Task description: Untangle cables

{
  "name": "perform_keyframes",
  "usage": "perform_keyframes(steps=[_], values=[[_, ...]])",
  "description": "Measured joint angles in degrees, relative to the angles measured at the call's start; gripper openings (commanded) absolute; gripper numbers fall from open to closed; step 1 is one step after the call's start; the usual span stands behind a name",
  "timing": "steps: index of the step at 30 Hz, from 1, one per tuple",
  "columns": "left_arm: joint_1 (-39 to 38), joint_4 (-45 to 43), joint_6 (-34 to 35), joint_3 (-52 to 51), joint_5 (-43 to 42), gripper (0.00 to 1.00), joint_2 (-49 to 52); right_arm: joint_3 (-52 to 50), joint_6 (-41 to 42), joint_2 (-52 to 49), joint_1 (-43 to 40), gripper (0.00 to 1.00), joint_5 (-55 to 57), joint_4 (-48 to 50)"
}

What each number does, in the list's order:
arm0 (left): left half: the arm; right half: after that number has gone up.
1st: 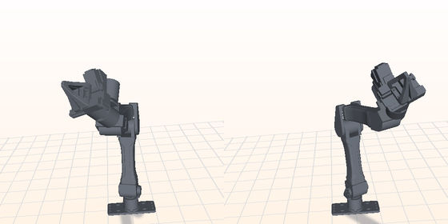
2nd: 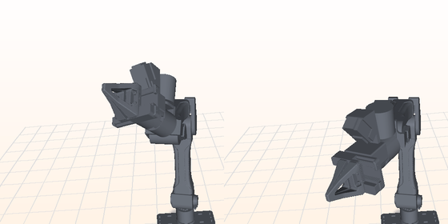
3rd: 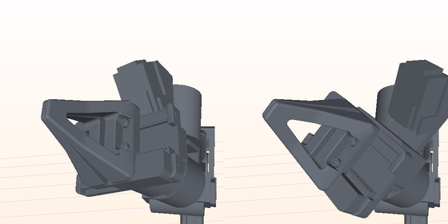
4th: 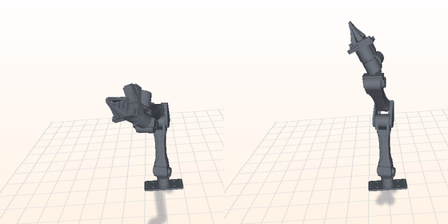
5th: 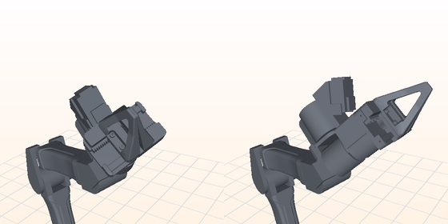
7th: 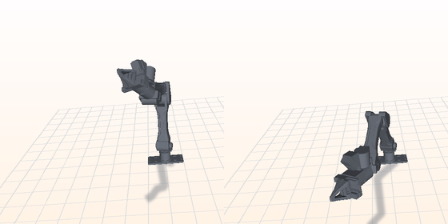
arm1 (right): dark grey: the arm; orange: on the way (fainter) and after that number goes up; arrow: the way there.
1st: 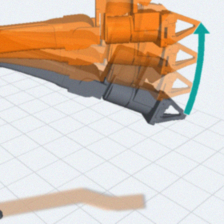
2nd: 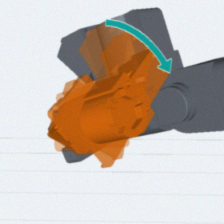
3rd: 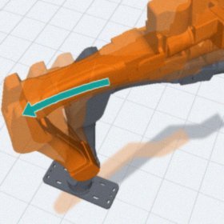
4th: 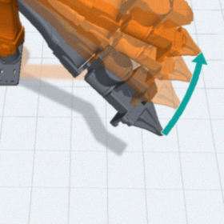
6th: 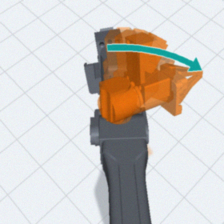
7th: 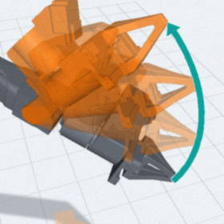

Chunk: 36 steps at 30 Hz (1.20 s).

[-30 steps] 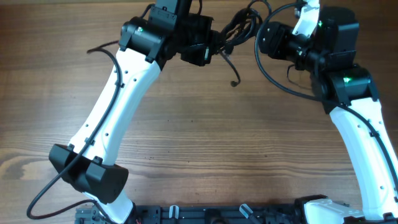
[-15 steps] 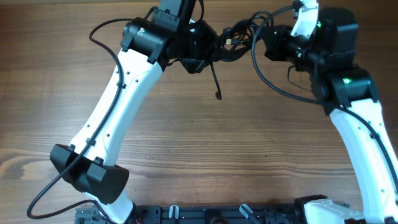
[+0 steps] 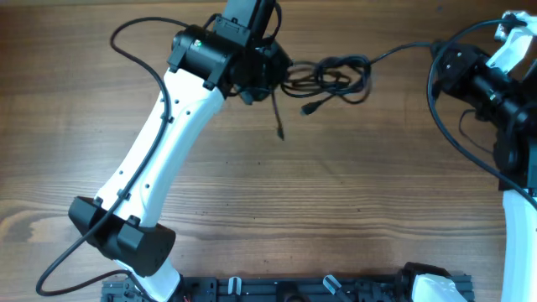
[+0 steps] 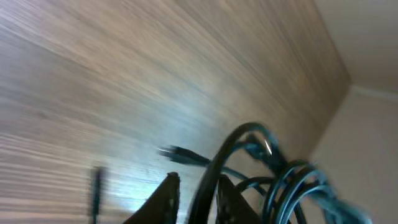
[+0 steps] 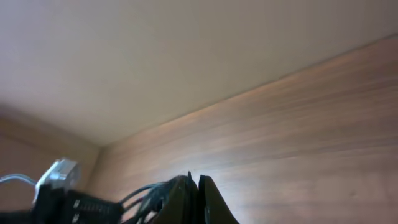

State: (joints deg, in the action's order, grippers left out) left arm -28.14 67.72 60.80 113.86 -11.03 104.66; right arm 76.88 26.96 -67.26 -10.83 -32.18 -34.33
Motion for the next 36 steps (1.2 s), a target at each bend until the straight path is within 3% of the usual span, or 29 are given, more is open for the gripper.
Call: perform_keyframes(steps=[3, 13, 17, 23, 27, 29, 31, 33, 36], values=[[1.55, 0.20, -0.83, -0.09, 3.96, 0.04, 0.00, 0.20, -1.36, -1.22, 0.07, 0.05, -1.40, -6.14], [1.64, -6.69, -17.57, -0.22, 6.91, 0.04, 0.00, 0.20, -9.16, -7.02, 2.95, 0.04, -5.62, -11.26], [2.75, -6.67, -23.69, -0.22, 5.01, 0.09, 0.00, 0.20, -9.29, -10.56, 10.58, 0.04, -5.09, -11.37], [12.46, -3.98, -27.54, -0.24, 0.55, 0.11, 0.00, 0.20, -2.93, -20.15, 23.98, 0.05, 5.73, -9.03], [12.85, -3.26, -29.42, -0.94, -2.10, 0.12, 0.00, 0.31, 0.92, -25.79, 26.95, 0.21, 10.40, -2.80], [12.26, -3.13, -30.14, -1.77, -2.64, 0.12, 0.02, 0.35, -0.39, -29.40, 27.45, 0.45, 8.33, 1.55], [12.13, -3.32, -30.36, -1.86, -2.91, 0.12, 0.02, 0.37, -3.72, -32.89, 27.91, 0.58, 3.45, 4.50], [11.87, -3.87, -30.40, -1.88, -3.04, 0.12, 0.02, 0.37, -7.26, -34.05, 28.15, 0.80, 0.31, 5.77], [10.01, -5.16, -30.56, -1.90, -3.06, 0.13, 0.02, 0.63, -9.35, -34.10, 27.71, 0.83, -1.01, 6.23]])
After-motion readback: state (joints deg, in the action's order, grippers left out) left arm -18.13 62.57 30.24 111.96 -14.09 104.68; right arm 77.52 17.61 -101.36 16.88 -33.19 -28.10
